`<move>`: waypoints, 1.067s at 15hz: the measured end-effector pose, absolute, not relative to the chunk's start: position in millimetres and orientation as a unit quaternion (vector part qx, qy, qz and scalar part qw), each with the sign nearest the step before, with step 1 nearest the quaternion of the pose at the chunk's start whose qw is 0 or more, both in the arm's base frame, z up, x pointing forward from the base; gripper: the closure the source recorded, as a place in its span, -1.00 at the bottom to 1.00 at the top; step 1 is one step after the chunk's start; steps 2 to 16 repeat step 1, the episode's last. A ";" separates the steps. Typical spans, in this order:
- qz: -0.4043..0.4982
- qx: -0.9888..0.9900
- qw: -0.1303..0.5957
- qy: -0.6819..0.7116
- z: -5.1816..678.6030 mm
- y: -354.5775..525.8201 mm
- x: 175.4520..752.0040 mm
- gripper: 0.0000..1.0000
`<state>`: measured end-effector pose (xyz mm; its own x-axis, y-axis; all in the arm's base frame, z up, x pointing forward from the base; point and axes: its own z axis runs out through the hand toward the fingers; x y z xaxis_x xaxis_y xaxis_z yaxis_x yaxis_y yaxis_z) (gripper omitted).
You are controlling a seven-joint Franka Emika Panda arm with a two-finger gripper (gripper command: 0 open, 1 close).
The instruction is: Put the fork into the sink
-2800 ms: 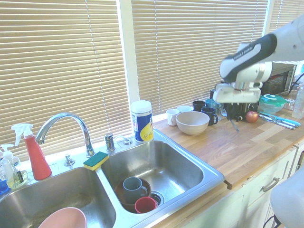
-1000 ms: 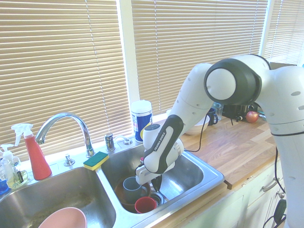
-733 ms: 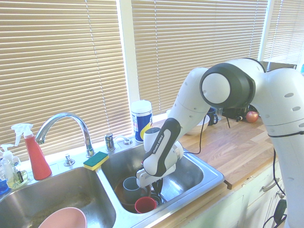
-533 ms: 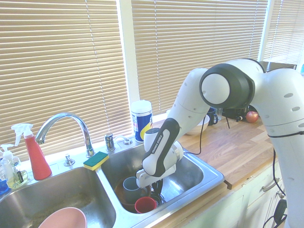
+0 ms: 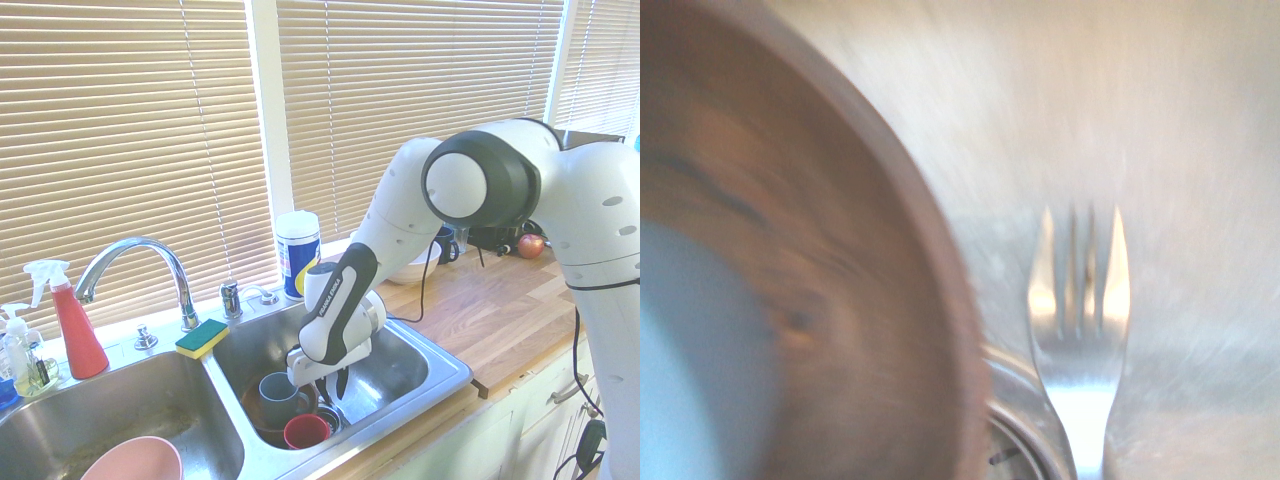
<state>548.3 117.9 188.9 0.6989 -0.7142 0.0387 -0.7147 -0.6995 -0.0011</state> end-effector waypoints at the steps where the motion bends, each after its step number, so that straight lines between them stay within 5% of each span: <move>1: 0.022 0.927 0.004 -0.374 221.5 121.6 550.4 -1.00; 16: 0.022 0.927 0.004 -0.374 221.5 121.6 550.4 -1.00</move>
